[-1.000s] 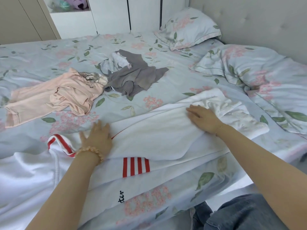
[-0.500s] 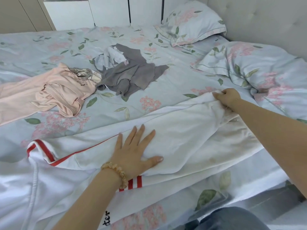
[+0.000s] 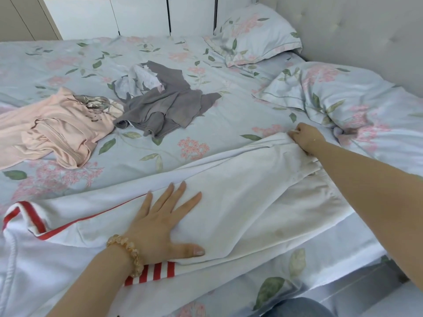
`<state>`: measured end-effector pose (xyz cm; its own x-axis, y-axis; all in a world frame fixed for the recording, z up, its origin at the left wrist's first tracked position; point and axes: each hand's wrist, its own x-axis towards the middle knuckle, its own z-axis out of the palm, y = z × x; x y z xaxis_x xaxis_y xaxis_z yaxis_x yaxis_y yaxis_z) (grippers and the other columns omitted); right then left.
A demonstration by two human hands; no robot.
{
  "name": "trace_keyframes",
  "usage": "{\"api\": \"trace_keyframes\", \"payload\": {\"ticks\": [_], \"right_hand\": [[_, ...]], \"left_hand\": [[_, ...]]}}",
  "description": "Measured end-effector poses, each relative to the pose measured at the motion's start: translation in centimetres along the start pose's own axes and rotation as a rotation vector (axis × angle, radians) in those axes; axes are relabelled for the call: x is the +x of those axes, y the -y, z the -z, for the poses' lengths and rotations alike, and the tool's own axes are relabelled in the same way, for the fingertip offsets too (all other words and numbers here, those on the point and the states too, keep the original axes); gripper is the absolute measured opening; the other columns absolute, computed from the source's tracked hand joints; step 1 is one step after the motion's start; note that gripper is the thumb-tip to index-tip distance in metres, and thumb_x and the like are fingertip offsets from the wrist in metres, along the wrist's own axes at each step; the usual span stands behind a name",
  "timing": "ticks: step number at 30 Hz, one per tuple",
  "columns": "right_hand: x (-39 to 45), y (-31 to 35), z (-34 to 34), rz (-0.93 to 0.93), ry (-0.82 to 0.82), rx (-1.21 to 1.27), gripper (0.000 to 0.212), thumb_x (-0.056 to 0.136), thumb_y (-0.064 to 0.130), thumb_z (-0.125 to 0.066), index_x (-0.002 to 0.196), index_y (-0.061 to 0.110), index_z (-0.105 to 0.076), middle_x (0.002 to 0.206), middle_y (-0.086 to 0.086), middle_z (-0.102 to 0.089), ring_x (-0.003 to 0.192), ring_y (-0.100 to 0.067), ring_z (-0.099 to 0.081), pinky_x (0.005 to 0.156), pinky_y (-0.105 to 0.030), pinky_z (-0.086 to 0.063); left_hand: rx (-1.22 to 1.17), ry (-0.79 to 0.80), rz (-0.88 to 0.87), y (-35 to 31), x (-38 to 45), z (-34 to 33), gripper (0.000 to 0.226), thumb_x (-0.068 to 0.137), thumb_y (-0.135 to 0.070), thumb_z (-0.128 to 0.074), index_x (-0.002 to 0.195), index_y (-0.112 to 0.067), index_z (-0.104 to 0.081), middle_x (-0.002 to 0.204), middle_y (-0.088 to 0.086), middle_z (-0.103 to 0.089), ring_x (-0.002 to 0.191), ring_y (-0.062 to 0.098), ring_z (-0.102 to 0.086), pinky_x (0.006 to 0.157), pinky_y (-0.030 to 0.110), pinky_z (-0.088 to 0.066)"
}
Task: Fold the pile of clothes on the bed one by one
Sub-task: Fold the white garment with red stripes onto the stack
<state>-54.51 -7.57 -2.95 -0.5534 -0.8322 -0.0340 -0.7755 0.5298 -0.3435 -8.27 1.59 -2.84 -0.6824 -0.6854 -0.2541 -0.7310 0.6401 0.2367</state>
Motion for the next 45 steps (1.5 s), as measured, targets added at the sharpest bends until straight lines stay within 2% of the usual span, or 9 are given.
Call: {"api": "trace_keyframes", "payload": {"ticks": [6,10,13,17,22,26,30,38,45], "right_hand": [[-3.1,4.5,3.0,0.247,-0.188,0.02,0.05,0.098,0.039,-0.034,0.118,0.0,-0.061,0.128,-0.021,-0.058,0.116,-0.034,-0.053,0.096,-0.039,-0.04],[-11.8,7.0,-0.3,0.749,0.108,-0.11,0.061,0.095,0.056,-0.029,0.145,0.024,-0.042,0.155,0.002,-0.033,0.144,-0.017,-0.027,0.119,-0.034,-0.016],[-13.3,6.3,-3.8,0.684,0.248,-0.274,0.062,0.092,0.064,-0.011,0.151,0.044,-0.002,0.161,0.015,-0.001,0.149,-0.011,0.004,0.121,-0.04,0.004],[-12.5,6.5,-3.8,0.64,0.259,-0.319,0.063,0.091,0.064,-0.011,0.15,0.046,0.005,0.161,0.015,0.005,0.149,-0.01,0.007,0.12,-0.039,0.006],[-16.7,8.9,-3.4,0.618,0.163,-0.187,0.06,0.1,0.046,-0.018,0.154,0.021,-0.017,0.162,-0.003,-0.011,0.15,-0.018,-0.008,0.121,-0.04,-0.007],[-25.2,13.8,-3.2,0.833,0.188,-0.029,0.077,0.089,0.061,-0.013,0.152,0.018,-0.025,0.161,0.0,-0.016,0.149,-0.016,-0.01,0.119,-0.031,-0.004],[-32.6,19.9,-5.1,1.041,0.291,-0.176,0.083,0.082,0.067,0.003,0.155,0.029,-0.009,0.162,0.007,0.003,0.149,-0.012,0.005,0.117,-0.03,0.009],[-36.8,23.7,-12.0,1.048,0.239,-0.309,0.069,0.093,0.059,0.012,0.153,0.035,-0.012,0.161,0.007,-0.015,0.149,-0.023,-0.014,0.118,-0.051,-0.001],[-36.4,23.6,-11.6,1.057,0.273,-0.293,0.08,0.076,0.08,0.006,0.147,0.046,0.017,0.159,0.016,0.017,0.147,-0.012,0.019,0.118,-0.047,0.013]], "left_hand": [[-0.19,-0.131,0.053,-0.9,-0.2,0.7,0.088,0.052,-0.099,-0.002,0.134,-0.067,-0.013,0.153,-0.031,0.016,0.137,-0.01,0.026,0.116,0.038,0.02],[-0.148,-0.208,0.037,-2.5,-0.3,0.5,0.085,0.063,-0.093,-0.003,0.141,-0.06,-0.013,0.152,-0.031,0.018,0.139,-0.007,0.025,0.116,0.043,0.019],[-0.027,-0.061,0.042,-2.2,-0.4,-0.4,0.087,0.06,-0.094,-0.009,0.137,-0.062,0.018,0.148,-0.026,0.036,0.137,0.004,0.036,0.115,0.05,0.019],[-0.02,-0.044,0.021,-1.6,-0.2,-0.7,0.096,0.051,-0.099,-0.005,0.134,-0.062,0.024,0.149,-0.022,0.035,0.139,0.007,0.034,0.114,0.052,0.018],[-0.248,-0.051,0.019,-0.2,-2.5,1.0,0.075,0.081,-0.076,-0.043,0.146,-0.049,-0.016,0.153,-0.024,0.0,0.145,0.0,0.001,0.121,0.034,0.002],[-0.605,-0.385,0.206,2.4,-6.6,3.6,0.023,0.093,-0.034,-0.059,0.115,-0.029,-0.065,0.123,-0.014,-0.06,0.11,0.005,-0.057,0.099,0.024,-0.043],[-0.855,-0.683,0.42,5.3,-12.2,3.9,0.013,0.092,-0.017,-0.061,0.097,-0.024,-0.071,0.103,-0.012,-0.068,0.093,0.007,-0.063,0.078,0.011,-0.043],[-0.907,-1.051,0.995,10.3,-26.7,0.5,0.02,0.087,-0.009,-0.06,0.104,-0.019,-0.063,0.105,-0.001,-0.064,0.099,0.019,-0.058,0.083,0.027,-0.04],[-1.227,-1.376,1.579,10.8,-31.4,-4.0,0.08,0.069,-0.037,-0.082,0.136,-0.014,-0.043,0.136,0.007,-0.047,0.116,0.026,-0.052,0.097,0.038,-0.042]]}}
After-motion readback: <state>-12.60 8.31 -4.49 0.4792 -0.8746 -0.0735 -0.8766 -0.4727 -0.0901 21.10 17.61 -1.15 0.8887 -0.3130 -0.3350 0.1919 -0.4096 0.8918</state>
